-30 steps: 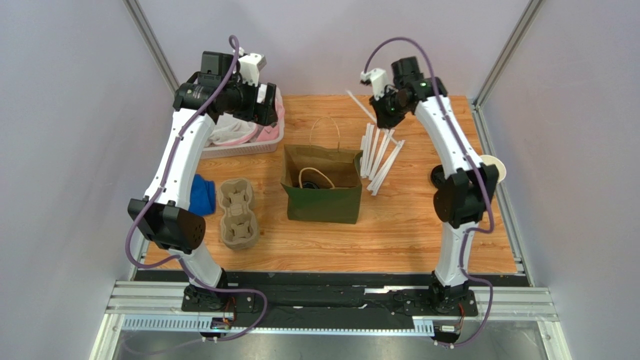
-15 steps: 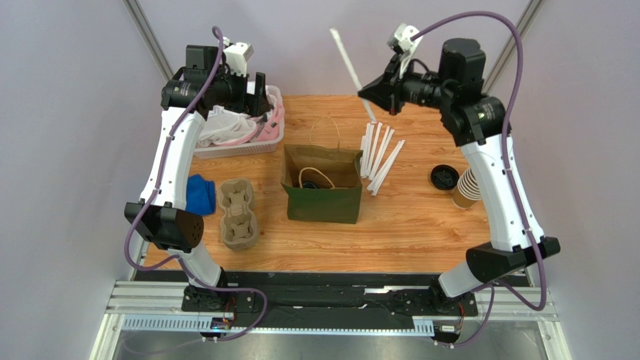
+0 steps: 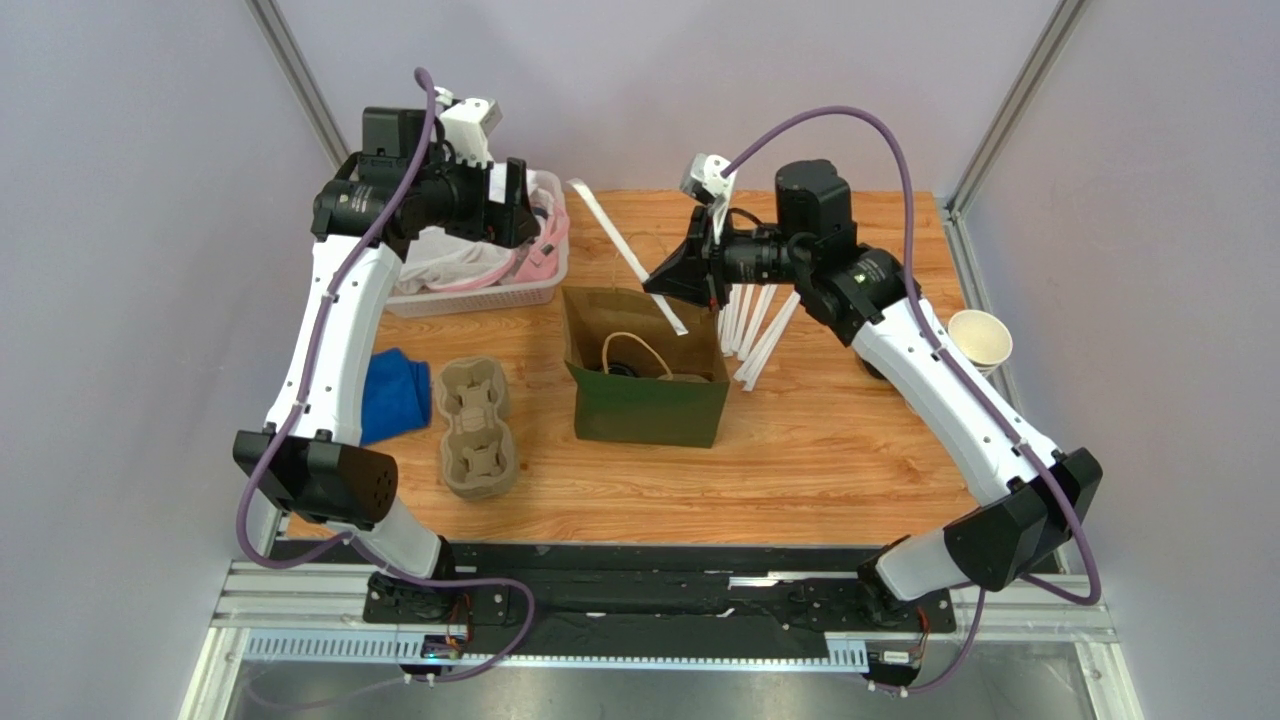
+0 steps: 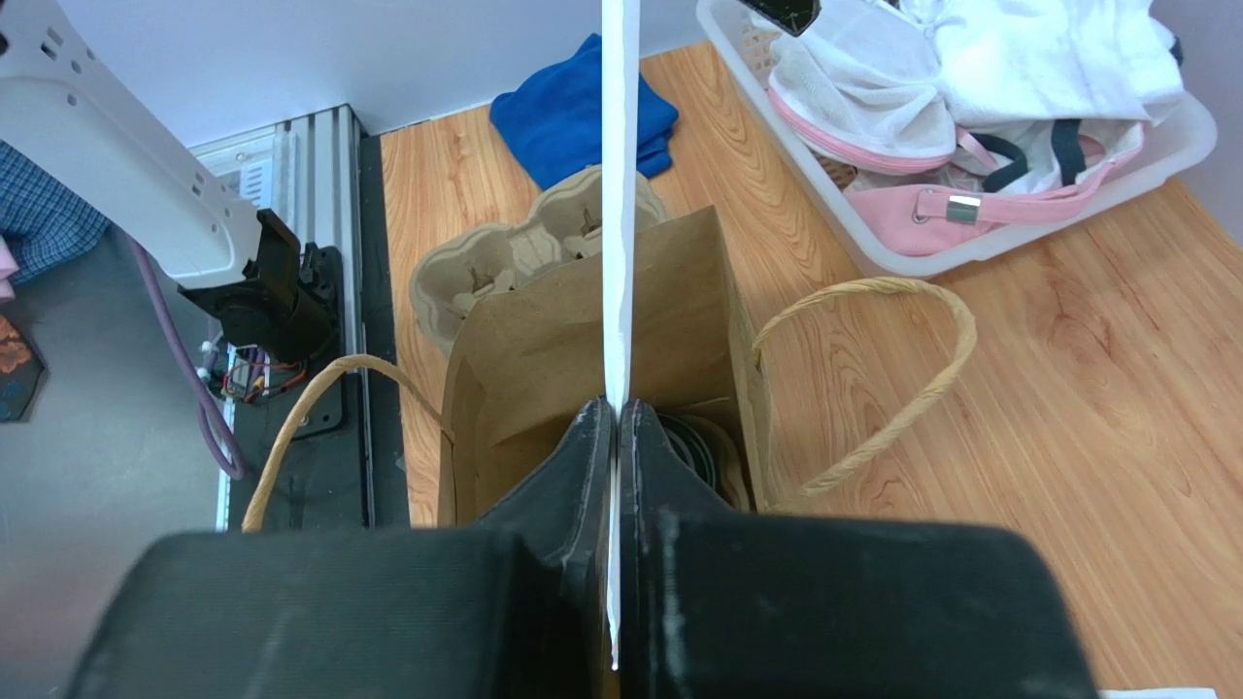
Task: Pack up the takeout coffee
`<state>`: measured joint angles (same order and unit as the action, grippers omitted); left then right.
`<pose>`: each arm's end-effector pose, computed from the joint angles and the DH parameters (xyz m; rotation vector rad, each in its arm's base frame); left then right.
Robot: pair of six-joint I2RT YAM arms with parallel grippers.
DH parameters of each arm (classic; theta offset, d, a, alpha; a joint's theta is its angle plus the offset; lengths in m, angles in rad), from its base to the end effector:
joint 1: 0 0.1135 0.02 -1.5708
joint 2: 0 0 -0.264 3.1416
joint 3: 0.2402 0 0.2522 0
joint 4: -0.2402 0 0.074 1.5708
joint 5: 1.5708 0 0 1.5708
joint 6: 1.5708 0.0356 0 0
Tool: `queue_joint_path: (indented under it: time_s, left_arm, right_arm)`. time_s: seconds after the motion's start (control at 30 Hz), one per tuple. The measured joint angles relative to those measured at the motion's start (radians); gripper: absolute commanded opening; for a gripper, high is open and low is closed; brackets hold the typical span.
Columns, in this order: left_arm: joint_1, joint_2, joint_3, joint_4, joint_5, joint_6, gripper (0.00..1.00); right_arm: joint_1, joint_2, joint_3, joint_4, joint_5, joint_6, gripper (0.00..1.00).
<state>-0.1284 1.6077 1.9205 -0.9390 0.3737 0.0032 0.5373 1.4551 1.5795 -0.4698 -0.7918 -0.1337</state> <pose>0.3268 -0.0553 0.4470 0.3530 2.1589 -0.4805 0.2605 0.1847 0.4321 -1.1289 1.5771 1.0242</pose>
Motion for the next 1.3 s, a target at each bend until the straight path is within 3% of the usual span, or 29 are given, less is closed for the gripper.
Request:
queue_joint_path:
  time_s: [0.33,0.6,0.67,0.93,1.3]
  left_arm:
    - [0.0,-0.02,-0.017,0.0,0.007,0.0,0.98]
    - [0.0,-0.02,-0.022,-0.004,0.007,0.002,0.99]
    - [0.0,-0.02,-0.022,-0.008,0.007,0.005,0.99]
    - [0.0,-0.003,-0.019,-0.032,0.007,0.018,0.99]
    - [0.011,0.034,0.035,-0.063,0.021,0.027,0.99]
  right_arm:
    - [0.01,-0.038,-0.1,0.023,0.01,-0.063,0.01]
    - [0.01,-0.056,-0.128,-0.016,0.018,-0.114,0.39]
    - [0.01,-0.056,-0.128,-0.031,0.026,-0.124,0.44]
    - [0.01,-0.059,-0.103,-0.074,0.063,-0.129,0.47]
    - [-0.007,-0.045,0.074,-0.106,0.156,-0.081,0.61]
